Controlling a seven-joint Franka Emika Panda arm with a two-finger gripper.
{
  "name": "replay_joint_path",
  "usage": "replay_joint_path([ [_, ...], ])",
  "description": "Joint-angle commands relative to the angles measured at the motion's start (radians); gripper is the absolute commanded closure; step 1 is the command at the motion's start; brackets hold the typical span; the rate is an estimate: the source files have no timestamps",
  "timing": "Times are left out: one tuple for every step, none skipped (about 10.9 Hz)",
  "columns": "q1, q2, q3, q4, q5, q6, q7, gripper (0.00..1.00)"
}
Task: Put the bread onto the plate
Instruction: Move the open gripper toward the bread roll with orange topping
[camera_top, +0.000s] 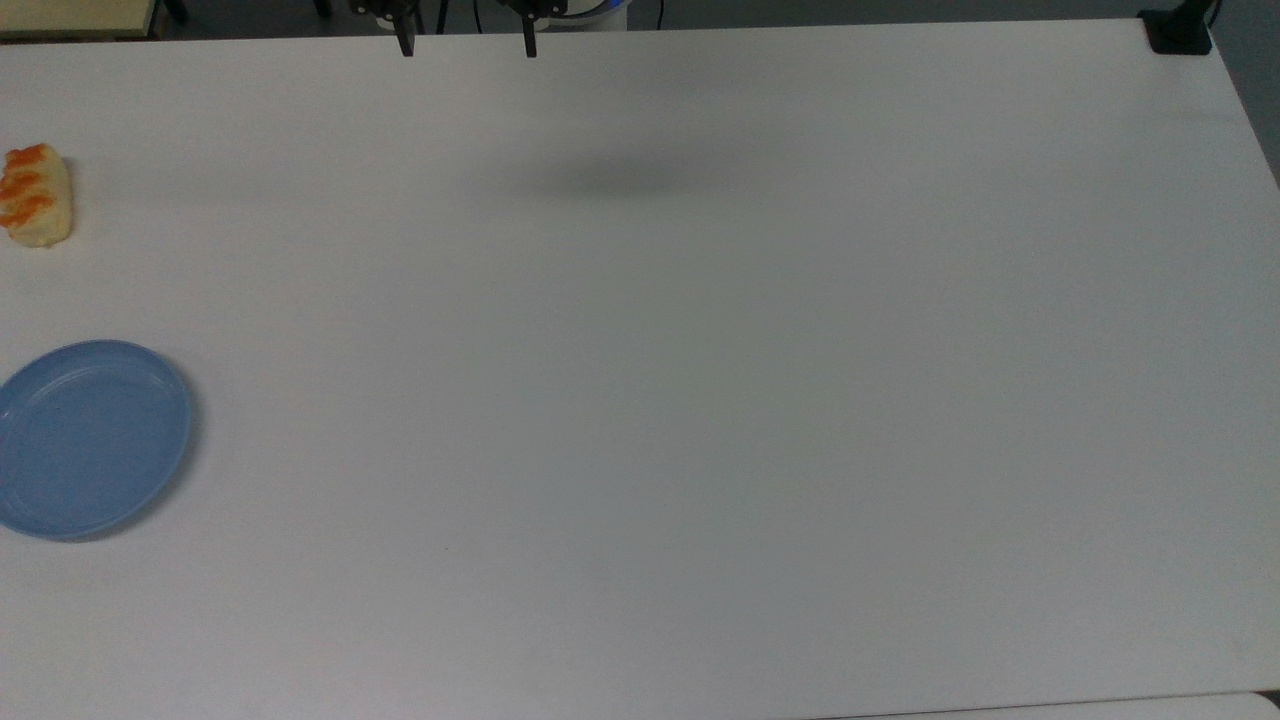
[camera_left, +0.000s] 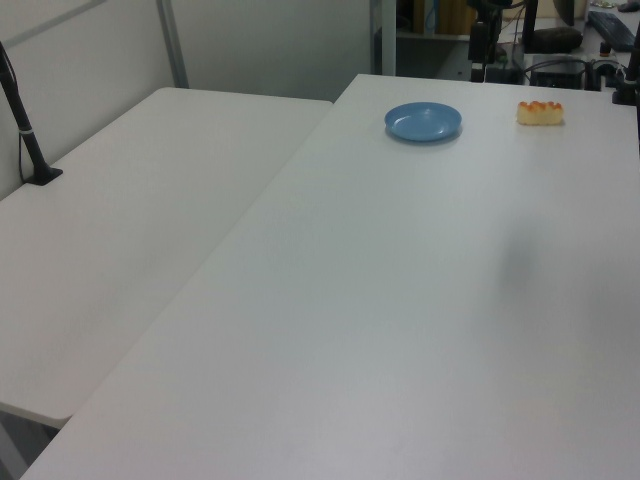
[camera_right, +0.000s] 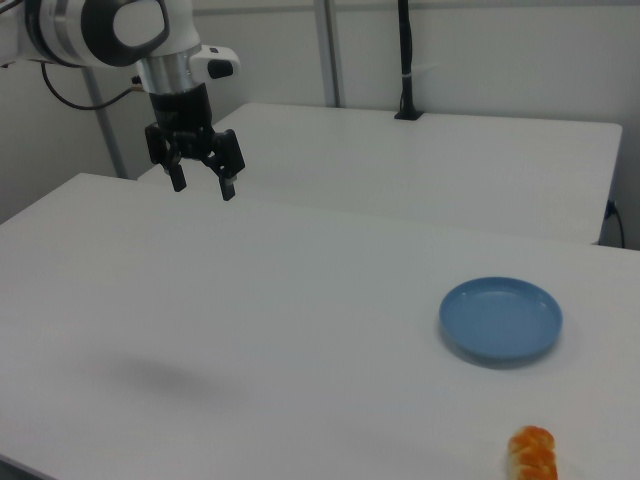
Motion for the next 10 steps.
replay_joint_path([
  [0.006, -0.012, -0.014, -0.005, 0.008, -0.012, -0.033, 0.00],
  [0.000, -0.012, -0.017, -0.005, -0.010, -0.013, -0.068, 0.00],
  [-0.045, -0.015, -0.015, -0.005, -0.047, -0.032, -0.167, 0.00],
  [-0.091, -0.017, -0.017, 0.009, -0.058, -0.073, -0.300, 0.00],
  [-0.149, -0.020, -0.019, 0.026, -0.058, -0.102, -0.391, 0.00],
  [-0.215, -0.021, -0.019, 0.029, -0.058, -0.105, -0.446, 0.00],
  [-0.287, -0.014, -0.019, 0.029, -0.060, -0.101, -0.509, 0.00],
  [-0.372, -0.008, -0.019, 0.023, -0.060, -0.089, -0.608, 0.00],
  [-0.451, 0.009, -0.020, 0.015, -0.060, -0.054, -0.723, 0.00],
  [-0.539, 0.037, -0.022, 0.011, -0.057, -0.008, -0.794, 0.00],
])
